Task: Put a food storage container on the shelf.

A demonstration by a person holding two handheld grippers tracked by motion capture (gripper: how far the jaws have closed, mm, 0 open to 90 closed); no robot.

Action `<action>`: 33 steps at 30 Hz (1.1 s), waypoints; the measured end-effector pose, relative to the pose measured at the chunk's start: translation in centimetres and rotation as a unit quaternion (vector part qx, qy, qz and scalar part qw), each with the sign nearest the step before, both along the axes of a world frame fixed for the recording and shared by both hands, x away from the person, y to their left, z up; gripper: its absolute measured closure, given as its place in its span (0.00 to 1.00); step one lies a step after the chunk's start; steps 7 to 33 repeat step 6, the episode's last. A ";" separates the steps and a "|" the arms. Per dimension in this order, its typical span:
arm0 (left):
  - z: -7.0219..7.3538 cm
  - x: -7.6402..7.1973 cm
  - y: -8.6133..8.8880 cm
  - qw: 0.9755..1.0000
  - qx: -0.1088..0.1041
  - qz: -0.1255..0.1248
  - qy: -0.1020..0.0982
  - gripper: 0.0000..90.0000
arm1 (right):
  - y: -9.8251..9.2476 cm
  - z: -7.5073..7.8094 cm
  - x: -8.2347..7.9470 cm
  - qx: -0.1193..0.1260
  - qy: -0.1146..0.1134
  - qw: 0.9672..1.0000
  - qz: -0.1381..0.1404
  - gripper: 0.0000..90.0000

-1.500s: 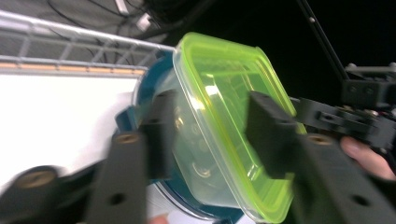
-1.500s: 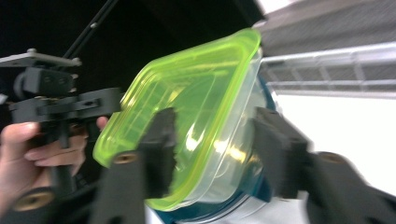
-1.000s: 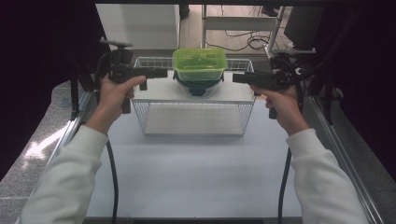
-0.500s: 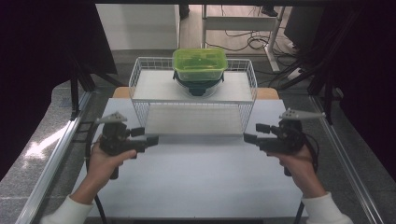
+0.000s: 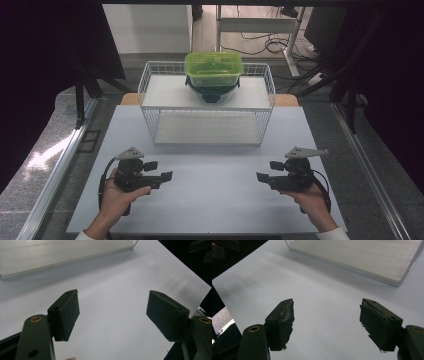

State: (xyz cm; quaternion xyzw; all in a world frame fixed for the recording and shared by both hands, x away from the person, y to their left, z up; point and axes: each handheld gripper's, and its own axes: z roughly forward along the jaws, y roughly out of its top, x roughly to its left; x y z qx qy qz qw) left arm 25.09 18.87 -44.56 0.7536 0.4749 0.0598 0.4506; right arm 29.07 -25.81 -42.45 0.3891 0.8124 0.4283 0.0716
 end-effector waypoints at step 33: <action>-0.7 0.0 0.1 1.000 0.005 0.005 0.005 0.29 | -0.2 0.2 -0.1 0.009 -0.008 1.000 -0.007 0.28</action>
